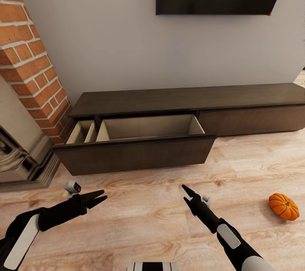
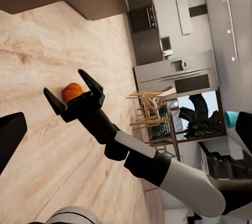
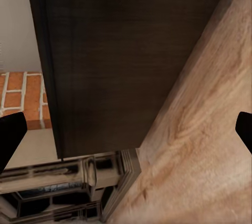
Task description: Place each of the two pumpkins and all three candles from the living room inside a cabinet in the living room (use any cabinet), then make sure every cabinet is closed, and position the cauldron so it is next to a table in the living room.
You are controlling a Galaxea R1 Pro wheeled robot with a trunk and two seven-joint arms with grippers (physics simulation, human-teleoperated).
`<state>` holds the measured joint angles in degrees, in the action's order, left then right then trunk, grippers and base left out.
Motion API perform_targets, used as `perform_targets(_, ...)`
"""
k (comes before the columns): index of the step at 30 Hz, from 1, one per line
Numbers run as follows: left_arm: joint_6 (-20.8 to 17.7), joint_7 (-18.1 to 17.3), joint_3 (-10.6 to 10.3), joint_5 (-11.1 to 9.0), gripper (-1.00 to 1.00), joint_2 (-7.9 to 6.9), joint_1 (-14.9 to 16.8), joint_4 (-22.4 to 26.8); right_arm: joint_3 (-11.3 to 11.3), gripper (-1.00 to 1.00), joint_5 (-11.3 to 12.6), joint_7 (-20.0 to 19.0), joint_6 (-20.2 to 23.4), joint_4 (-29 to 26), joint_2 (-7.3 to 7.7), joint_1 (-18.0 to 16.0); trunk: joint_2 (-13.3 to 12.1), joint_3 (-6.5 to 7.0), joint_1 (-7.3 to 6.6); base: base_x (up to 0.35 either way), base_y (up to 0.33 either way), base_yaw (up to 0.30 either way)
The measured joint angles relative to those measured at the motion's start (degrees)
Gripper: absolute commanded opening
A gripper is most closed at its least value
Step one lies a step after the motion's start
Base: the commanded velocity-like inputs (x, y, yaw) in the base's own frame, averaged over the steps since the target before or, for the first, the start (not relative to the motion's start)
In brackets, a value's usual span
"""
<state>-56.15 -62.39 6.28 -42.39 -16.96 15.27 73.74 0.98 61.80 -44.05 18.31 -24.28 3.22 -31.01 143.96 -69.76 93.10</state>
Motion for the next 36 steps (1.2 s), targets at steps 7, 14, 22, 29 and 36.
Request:
perform_targets(7, 0.0, 0.0, 0.0, -0.1, 1.00, 0.00, 0.0, 0.0, 0.0, 1.00, 0.0, -0.1, -0.1, 0.0, 0.00, 0.0, -0.1, 1.55, -0.18, 0.000, 0.000, 0.000)
perform_targets(14, 0.0, 0.0, 0.0, -0.1, 1.00, 0.06, 0.0, -0.1, -0.3, 1.00, 0.2, -2.7, -0.4, -0.3, 0.01, 0.1, -0.2, 3.10, -0.36, 0.000, 0.000, 0.000)
perform_targets(22, 0.0, 0.0, 0.0, -0.1, 1.00, 0.09, 0.0, -0.2, -0.4, 1.00, 0.3, -5.8, -0.7, -0.2, 0.56, 0.3, -0.3, 4.88, -0.57, 0.000, 0.000, 0.000)
perform_targets(29, 0.0, 0.1, -0.3, -0.1, 1.00, 0.62, 0.0, -0.3, -0.4, 1.00, 0.4, -6.1, -0.8, 0.2, 1.10, 0.3, -0.4, 6.43, -0.75, 0.000, 0.000, 0.000)
perform_targets(36, 0.1, 0.3, -1.2, 0.4, 1.00, 3.29, 0.0, -2.6, -0.4, 1.00, 0.4, -6.2, -1.0, 0.5, 1.50, 0.3, -0.5, 7.98, -0.93, 0.000, 0.000, 0.000)
